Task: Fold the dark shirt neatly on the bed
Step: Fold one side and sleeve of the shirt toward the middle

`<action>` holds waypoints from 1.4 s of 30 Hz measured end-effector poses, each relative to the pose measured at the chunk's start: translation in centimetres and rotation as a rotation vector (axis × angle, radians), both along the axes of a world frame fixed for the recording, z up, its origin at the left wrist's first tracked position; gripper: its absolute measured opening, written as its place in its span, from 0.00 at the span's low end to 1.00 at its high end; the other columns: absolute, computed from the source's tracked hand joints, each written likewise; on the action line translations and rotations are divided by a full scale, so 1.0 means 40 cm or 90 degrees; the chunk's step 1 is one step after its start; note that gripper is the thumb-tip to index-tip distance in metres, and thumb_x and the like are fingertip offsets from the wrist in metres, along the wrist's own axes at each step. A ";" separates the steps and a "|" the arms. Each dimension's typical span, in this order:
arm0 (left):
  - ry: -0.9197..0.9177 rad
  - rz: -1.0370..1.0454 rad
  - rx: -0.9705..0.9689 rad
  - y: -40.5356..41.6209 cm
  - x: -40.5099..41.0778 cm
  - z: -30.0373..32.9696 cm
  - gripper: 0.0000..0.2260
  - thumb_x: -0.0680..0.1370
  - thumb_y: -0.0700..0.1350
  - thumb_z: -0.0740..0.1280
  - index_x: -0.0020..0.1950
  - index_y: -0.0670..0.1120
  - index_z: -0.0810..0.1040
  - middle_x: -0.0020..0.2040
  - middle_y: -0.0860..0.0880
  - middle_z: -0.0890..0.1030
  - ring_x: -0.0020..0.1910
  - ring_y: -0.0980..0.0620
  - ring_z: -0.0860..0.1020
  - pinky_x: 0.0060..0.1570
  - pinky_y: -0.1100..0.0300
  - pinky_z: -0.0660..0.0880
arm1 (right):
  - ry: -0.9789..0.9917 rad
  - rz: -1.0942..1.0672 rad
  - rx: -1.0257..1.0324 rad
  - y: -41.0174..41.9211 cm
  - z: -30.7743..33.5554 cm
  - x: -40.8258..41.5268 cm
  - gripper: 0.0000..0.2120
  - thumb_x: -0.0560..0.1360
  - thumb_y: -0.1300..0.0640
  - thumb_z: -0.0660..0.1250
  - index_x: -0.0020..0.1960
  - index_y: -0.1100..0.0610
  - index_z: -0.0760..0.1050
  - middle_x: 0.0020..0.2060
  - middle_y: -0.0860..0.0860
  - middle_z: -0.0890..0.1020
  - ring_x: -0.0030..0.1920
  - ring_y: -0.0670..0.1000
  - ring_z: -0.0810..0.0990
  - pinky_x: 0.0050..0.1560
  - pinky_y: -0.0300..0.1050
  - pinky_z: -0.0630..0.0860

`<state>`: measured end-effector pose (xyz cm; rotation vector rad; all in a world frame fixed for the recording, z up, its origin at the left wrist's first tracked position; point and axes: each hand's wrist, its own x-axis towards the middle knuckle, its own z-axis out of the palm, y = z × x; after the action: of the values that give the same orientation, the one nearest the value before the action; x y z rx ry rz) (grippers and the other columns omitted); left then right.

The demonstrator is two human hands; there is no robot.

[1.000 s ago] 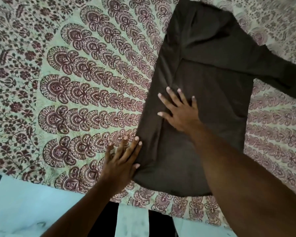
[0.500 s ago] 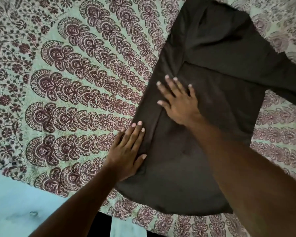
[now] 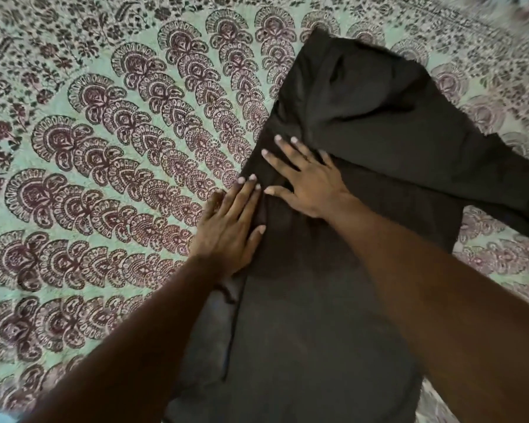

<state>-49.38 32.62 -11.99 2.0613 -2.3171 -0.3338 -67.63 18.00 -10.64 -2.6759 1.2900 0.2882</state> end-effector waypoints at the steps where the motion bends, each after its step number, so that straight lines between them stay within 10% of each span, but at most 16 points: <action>1: -0.009 -0.003 0.000 0.007 0.004 -0.004 0.33 0.84 0.60 0.53 0.85 0.45 0.54 0.86 0.48 0.50 0.85 0.49 0.48 0.81 0.44 0.54 | 0.010 -0.028 0.004 -0.022 -0.001 0.005 0.37 0.76 0.23 0.41 0.82 0.33 0.43 0.84 0.42 0.44 0.84 0.48 0.47 0.78 0.65 0.58; 6: -0.029 -0.026 -0.003 0.020 0.008 -0.008 0.34 0.84 0.60 0.54 0.85 0.43 0.53 0.86 0.46 0.48 0.85 0.48 0.47 0.81 0.43 0.54 | 0.121 -0.154 0.078 -0.063 0.051 0.084 0.38 0.78 0.25 0.48 0.83 0.37 0.39 0.84 0.47 0.39 0.84 0.56 0.44 0.74 0.70 0.58; 12: -0.013 -0.028 0.002 0.002 0.017 -0.015 0.34 0.84 0.60 0.53 0.85 0.44 0.53 0.86 0.46 0.49 0.85 0.47 0.50 0.81 0.44 0.56 | 0.088 -0.085 -0.112 -0.058 0.104 0.126 0.34 0.81 0.36 0.57 0.79 0.56 0.65 0.81 0.60 0.60 0.77 0.63 0.63 0.69 0.65 0.63; 22: 0.017 -0.013 -0.011 0.005 0.015 -0.012 0.34 0.84 0.59 0.57 0.85 0.43 0.55 0.86 0.46 0.51 0.85 0.47 0.52 0.80 0.42 0.58 | 0.144 -0.118 0.053 -0.407 0.020 0.078 0.45 0.71 0.18 0.34 0.83 0.39 0.35 0.84 0.45 0.37 0.84 0.50 0.41 0.76 0.72 0.33; 38: 0.036 -0.013 0.000 0.001 0.021 -0.012 0.32 0.84 0.57 0.57 0.84 0.43 0.57 0.86 0.46 0.52 0.85 0.48 0.52 0.79 0.42 0.60 | 0.257 -0.062 -0.037 -0.516 0.052 0.103 0.61 0.66 0.15 0.30 0.85 0.56 0.40 0.85 0.53 0.42 0.84 0.53 0.40 0.75 0.73 0.29; 42: 0.033 -0.016 0.011 -0.001 0.023 -0.010 0.32 0.84 0.57 0.56 0.85 0.44 0.57 0.86 0.47 0.51 0.85 0.48 0.52 0.78 0.42 0.61 | 0.075 -0.049 -0.056 -0.391 0.061 0.133 0.54 0.75 0.21 0.36 0.84 0.62 0.50 0.84 0.58 0.49 0.84 0.58 0.48 0.79 0.70 0.40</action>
<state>-48.47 32.58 -12.40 2.0074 -2.3209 -0.4035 -62.31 2.38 -8.20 -2.7099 1.4689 0.3939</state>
